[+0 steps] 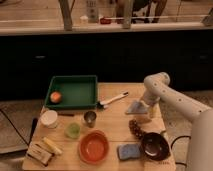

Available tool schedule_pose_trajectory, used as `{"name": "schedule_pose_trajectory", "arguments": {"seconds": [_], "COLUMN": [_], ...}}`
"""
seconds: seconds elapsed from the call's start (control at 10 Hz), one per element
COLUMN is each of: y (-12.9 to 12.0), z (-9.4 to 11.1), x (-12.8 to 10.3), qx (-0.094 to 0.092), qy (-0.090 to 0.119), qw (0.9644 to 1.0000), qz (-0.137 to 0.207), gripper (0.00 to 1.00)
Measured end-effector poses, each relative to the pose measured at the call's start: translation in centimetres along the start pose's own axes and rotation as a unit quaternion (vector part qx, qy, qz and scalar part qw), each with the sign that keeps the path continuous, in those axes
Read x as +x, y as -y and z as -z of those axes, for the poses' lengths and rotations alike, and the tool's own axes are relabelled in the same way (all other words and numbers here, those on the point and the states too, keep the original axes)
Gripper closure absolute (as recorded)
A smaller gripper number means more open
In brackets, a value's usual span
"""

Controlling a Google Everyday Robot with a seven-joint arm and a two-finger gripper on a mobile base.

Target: Place towel in metal cup

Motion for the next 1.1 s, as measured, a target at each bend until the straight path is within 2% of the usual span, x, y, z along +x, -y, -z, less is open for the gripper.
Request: {"name": "schedule_pose_trajectory", "arguments": {"seconds": [0.2,0.4,0.7,0.9,1.0,1.1], "y": [0.3,0.7,1.4,1.4,1.3,1.4], "z": [0.9,1.3,1.8,1.8,1.6,1.3], "x": [-0.4,-1.2,-2.8,-3.5,-3.9,-4.5], "qx": [0.014,0.020,0.023,0.018,0.014,0.010], "qy": [0.014,0.025,0.032,0.033,0.033,0.032], "qw": [0.9997,0.9990,0.9974,0.9964,0.9959,0.9951], "qz": [0.014,0.033,0.060,0.075,0.084,0.093], "gripper": [0.20,0.20,0.20,0.22,0.28,0.41]}}
